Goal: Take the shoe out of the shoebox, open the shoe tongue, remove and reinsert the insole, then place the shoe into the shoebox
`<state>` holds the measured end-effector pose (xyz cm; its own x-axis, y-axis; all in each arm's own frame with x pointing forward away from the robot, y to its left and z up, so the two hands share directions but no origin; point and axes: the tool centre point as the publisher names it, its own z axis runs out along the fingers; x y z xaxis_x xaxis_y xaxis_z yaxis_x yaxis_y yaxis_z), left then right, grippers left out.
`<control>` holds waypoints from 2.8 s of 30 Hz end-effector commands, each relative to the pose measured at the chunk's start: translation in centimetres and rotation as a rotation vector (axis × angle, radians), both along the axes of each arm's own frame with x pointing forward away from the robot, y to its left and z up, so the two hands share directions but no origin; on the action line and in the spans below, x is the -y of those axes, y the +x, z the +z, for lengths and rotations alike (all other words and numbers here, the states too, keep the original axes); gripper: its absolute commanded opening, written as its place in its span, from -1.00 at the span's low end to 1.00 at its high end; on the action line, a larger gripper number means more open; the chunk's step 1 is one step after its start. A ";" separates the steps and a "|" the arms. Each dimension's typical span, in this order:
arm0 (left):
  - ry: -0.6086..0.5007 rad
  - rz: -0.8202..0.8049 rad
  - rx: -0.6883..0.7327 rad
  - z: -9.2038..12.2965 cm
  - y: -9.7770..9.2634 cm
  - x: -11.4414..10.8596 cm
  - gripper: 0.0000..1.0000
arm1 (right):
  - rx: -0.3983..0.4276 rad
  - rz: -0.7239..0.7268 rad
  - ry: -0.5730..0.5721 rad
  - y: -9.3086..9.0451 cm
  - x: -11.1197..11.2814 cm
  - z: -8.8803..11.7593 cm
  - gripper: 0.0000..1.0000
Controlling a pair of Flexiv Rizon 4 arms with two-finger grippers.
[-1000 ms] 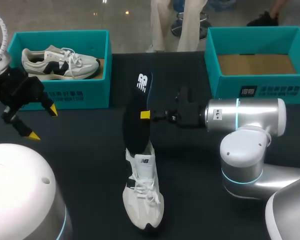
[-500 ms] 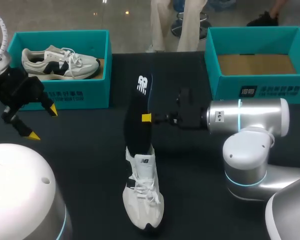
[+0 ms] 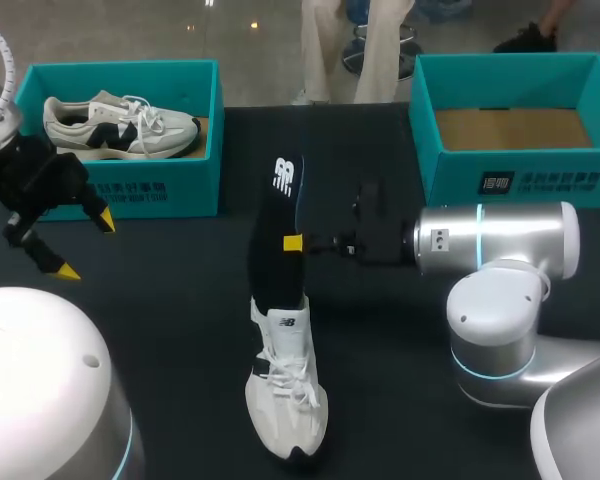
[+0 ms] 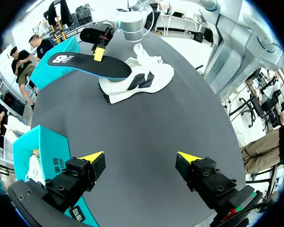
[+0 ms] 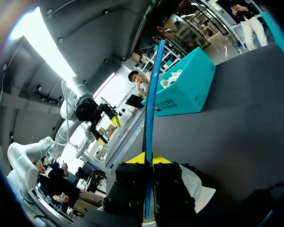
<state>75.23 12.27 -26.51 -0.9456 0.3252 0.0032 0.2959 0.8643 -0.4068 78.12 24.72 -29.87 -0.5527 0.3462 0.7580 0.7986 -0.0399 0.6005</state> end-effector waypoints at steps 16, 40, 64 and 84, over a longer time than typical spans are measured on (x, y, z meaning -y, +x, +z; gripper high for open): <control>0.001 0.000 0.000 0.0 -0.1 -0.1 1.00 | -0.035 -0.003 0.005 -2.3 -0.3 -2.6 -1.00; 0.001 0.000 0.000 0.0 -0.1 -0.1 1.00 | -0.113 -0.026 0.005 -5.5 0.0 -5.0 -1.00; 0.001 0.000 0.000 0.0 -0.1 -0.1 1.00 | -0.073 -0.024 -0.034 -2.8 0.4 -2.6 -0.22; 0.001 0.000 0.000 0.0 -0.1 -0.1 1.00 | -0.122 -0.006 -0.049 -5.0 0.3 -4.1 -1.00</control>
